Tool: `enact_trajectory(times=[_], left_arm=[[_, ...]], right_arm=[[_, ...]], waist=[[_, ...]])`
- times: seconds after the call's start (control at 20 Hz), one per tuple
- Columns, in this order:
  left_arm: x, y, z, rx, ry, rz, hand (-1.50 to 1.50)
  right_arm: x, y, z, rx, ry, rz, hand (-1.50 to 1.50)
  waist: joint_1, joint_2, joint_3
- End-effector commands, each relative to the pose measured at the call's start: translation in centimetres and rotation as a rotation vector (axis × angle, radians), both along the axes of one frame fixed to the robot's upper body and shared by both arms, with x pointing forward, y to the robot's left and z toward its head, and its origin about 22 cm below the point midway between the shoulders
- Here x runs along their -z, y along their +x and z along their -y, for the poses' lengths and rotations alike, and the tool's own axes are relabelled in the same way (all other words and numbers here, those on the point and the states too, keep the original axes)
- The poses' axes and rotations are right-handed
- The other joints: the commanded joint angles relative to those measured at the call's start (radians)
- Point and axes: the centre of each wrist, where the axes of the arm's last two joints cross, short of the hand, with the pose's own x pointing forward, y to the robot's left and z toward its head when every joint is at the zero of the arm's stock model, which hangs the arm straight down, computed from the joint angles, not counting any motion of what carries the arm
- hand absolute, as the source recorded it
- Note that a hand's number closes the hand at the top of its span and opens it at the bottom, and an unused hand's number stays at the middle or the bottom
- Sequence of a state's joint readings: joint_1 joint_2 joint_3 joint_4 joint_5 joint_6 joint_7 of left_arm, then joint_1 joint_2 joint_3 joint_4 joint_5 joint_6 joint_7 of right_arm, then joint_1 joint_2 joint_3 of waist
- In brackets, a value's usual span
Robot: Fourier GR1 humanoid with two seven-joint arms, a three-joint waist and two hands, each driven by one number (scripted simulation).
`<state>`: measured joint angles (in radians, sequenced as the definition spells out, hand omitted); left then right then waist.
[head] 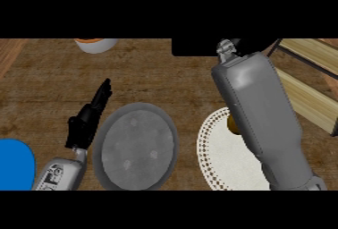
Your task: Pick the cupcake from the placemat and place it in the tiered shelf
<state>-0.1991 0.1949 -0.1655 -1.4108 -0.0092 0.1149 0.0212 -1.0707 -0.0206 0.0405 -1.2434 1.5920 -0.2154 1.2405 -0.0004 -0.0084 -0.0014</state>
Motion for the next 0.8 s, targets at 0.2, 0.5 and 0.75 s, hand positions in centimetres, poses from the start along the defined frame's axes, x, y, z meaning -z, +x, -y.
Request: enact_trajectory(times=[0.2, 0.5, 0.75], left_arm=[[0.6, -0.8, -0.8, 0.000, 0.011, 0.017, 0.00], [0.6, -1.6, 0.1, 0.018, -0.010, 0.012, 0.00], [-0.1, -0.6, 0.5, 0.022, -0.010, 0.000, 0.00]], right_arm=[[-3.7, 0.5, 2.2, 0.261, 0.083, -0.014, 1.50], [-5.4, 0.8, 5.7, 0.328, 0.045, 0.027, 1.50], [-8.3, 0.6, 8.0, 0.360, 0.001, 0.044, 1.50]], waist=[[0.004, 0.005, 0.001], [0.003, 0.005, 0.001], [0.002, 0.006, 0.001]])
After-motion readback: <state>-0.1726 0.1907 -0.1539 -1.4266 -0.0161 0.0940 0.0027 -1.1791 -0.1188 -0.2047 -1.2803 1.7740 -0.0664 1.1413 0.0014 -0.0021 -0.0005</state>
